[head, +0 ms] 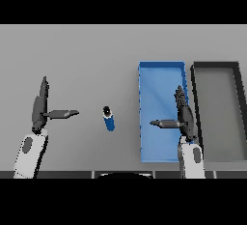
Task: Pick up the blue pipe and place it into the blue bin.
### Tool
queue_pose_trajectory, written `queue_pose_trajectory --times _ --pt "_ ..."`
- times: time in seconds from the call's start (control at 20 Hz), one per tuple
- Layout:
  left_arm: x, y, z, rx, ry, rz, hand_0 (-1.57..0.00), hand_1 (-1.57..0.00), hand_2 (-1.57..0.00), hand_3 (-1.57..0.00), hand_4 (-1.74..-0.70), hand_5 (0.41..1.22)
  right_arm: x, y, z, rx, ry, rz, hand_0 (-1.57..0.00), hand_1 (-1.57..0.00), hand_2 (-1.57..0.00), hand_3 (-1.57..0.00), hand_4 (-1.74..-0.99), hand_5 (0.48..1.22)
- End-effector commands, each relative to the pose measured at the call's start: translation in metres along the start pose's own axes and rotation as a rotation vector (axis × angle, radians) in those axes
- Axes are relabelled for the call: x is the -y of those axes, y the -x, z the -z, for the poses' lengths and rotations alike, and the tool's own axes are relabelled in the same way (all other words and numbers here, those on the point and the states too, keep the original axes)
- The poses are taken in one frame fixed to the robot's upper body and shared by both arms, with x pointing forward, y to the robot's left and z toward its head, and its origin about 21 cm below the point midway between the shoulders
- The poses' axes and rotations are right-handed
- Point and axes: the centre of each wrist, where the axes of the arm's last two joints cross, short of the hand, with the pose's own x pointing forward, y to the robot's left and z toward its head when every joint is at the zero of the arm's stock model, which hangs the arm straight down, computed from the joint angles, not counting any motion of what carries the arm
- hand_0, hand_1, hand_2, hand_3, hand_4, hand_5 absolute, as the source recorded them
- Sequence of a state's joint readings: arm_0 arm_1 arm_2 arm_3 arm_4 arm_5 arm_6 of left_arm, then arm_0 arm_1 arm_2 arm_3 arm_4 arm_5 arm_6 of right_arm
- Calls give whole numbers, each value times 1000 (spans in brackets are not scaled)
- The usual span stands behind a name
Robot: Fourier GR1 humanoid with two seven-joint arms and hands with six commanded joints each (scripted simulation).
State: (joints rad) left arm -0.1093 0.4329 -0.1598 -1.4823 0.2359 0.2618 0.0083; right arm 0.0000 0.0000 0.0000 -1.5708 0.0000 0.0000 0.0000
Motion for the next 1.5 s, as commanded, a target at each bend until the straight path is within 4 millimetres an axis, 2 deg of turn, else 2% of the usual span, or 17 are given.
queue_pose_trajectory --times 0.0,0.25,0.3,0.4,0.55,0.75,1.0,1.2,1.45 --pt "-1 0 0 5 -1 0 1 1 1 1 -1074 591 -1 0 0 1 0 1 1 1 1 1 -1225 617" --pt "-7 -1 -1 7 -9 0 1 1 1 1 -1074 591 -7 3 -3 6 -5 6 1 1 1 1 -1225 617" --pt "-18 -4 -3 47 160 70 1 1 1 1 -1074 591 -2 -1 -10 62 -62 -76 1 1 1 1 -1225 617" --pt "-40 -9 -3 69 314 142 1 1 1 1 -1074 589 4 -5 -23 105 -122 -179 1 1 1 1 -1225 618" --pt "-44 -11 -2 62 398 153 1 1 1 1 -1078 591 -1 -13 -25 85 -135 -248 1 1 1 1 -1215 618" --pt "-42 -13 -5 84 454 139 1 1 1 1 -1086 605 -3 -13 -29 67 -128 -276 1 1 1 1 -1185 597" --pt "-25 -16 -30 95 677 127 1 1 1 1 -1111 534 1 -11 -25 81 -152 -286 1 1 1 1 -1201 609" --pt "8 -11 -41 81 788 129 1 1 1 1 -1170 490 -3 -13 -27 96 -151 -285 1 1 1 1 -1211 613" --pt "46 -4 -47 107 814 145 1 1 1 1 -1186 464 -4 -17 -27 90 -144 -272 1 1 1 1 -1223 620"
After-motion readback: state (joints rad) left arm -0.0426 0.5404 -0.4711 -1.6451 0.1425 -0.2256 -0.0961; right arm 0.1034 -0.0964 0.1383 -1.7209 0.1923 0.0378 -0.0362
